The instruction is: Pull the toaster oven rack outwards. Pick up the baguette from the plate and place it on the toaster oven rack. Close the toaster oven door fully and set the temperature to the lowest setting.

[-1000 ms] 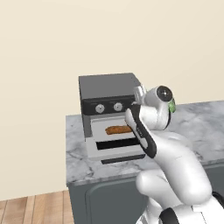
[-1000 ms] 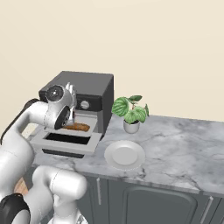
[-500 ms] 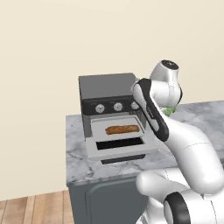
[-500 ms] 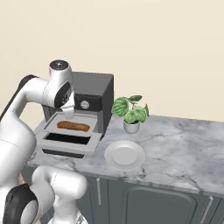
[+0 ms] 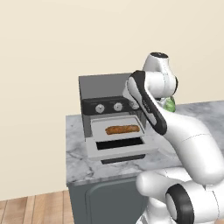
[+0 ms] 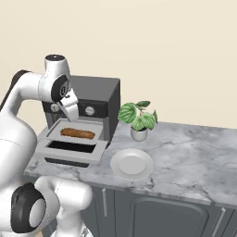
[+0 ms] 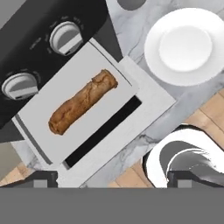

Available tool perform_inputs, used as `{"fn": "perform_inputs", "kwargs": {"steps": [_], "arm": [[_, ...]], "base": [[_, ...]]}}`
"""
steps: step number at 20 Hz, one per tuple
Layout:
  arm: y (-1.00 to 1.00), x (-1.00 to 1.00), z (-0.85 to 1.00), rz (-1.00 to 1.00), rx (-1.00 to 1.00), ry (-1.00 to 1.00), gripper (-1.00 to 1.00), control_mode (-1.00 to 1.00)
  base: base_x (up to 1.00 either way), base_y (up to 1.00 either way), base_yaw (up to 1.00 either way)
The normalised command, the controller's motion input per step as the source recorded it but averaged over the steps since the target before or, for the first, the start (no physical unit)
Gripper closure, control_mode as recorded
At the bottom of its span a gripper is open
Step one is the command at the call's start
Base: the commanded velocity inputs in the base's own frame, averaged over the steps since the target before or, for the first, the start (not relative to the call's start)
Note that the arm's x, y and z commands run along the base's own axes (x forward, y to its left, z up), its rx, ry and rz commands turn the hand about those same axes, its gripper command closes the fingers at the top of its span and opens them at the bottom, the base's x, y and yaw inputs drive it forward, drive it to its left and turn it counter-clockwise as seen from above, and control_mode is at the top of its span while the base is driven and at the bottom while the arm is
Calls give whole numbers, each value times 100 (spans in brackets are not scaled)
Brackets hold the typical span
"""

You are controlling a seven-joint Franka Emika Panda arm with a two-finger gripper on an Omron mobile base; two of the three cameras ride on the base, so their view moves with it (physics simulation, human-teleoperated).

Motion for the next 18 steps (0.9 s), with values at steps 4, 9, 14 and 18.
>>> {"fn": "perform_inputs", "kwargs": {"steps": [4,9,14,18], "arm": [[20,-35,-10,22,-20,0,-100,-100],[7,-40,-17,19,-16,3,-100,-100],[0,-17,-22,14,-6,2,-100,-100],[0,0,-21,5,-5,1,-100,-100]], "base": [[0,0,0],[0,0,0],[0,0,0],[0,0,0]]}}
